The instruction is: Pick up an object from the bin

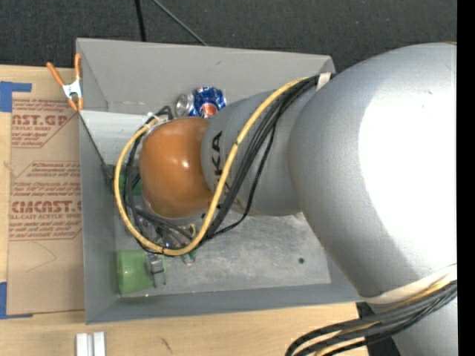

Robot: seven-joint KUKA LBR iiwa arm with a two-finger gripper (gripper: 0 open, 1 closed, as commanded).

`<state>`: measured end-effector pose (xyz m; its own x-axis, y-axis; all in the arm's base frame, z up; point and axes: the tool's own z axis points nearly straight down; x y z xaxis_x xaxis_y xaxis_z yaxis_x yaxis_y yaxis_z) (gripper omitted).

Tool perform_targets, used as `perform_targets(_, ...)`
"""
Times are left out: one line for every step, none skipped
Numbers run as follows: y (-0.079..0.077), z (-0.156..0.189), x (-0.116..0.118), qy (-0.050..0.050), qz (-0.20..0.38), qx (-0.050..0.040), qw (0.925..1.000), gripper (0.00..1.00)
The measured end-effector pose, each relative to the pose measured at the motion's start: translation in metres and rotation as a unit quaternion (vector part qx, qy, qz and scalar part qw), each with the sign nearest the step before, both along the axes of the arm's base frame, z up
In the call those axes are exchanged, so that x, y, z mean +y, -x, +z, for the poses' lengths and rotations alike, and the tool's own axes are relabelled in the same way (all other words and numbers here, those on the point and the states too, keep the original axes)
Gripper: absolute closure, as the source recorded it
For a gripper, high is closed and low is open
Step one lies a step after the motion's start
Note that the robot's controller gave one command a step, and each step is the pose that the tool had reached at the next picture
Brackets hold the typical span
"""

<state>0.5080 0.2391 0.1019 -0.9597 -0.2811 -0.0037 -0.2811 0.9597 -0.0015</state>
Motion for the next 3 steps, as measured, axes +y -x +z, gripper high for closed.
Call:
perform_targets(0.028,0.008,0.0,0.0,0.115,0.0022,0.9933,0.0)
perform_targets(0.023,-0.031,0.001,-0.002,0.035,-0.0017,0.9994,0.0)
perform_targets(0.016,-0.032,0.005,-0.001,-0.22,0.0016,0.9754,0.0)
